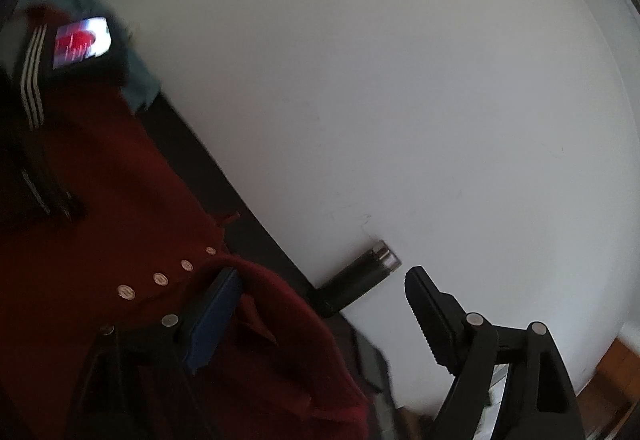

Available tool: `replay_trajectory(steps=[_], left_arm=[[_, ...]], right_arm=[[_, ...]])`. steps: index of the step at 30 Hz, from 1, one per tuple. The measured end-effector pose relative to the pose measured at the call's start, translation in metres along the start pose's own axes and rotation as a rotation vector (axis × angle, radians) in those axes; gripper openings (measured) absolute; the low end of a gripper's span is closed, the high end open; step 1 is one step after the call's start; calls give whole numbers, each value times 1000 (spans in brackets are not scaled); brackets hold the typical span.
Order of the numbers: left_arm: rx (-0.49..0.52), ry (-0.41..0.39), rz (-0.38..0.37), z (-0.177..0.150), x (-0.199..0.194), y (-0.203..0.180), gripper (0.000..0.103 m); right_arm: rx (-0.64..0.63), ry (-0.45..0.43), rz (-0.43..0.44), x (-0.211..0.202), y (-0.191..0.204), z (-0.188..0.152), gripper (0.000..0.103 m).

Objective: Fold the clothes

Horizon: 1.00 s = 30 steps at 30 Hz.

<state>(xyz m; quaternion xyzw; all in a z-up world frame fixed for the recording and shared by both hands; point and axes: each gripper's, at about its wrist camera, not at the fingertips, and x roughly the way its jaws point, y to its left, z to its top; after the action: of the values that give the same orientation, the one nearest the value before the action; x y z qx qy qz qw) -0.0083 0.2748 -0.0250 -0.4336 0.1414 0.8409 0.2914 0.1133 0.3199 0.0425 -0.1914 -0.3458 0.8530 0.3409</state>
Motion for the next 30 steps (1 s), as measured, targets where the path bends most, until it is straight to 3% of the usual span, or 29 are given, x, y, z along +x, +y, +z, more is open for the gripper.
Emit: replay_trajectory(steps=[8, 15, 22, 30], left_arm=[[0, 1, 1, 0, 0, 0, 103], [-1, 1, 2, 0, 0, 0, 103], [-2, 1, 2, 0, 0, 0, 103], [-46, -15, -38, 1, -4, 8, 103]], right_arm=[[580, 81, 150, -1, -95, -33, 85], [901, 186, 297, 23, -124, -72, 85], [1080, 357, 326, 33, -120, -118, 85], [1176, 482, 493, 66, -93, -131, 85]])
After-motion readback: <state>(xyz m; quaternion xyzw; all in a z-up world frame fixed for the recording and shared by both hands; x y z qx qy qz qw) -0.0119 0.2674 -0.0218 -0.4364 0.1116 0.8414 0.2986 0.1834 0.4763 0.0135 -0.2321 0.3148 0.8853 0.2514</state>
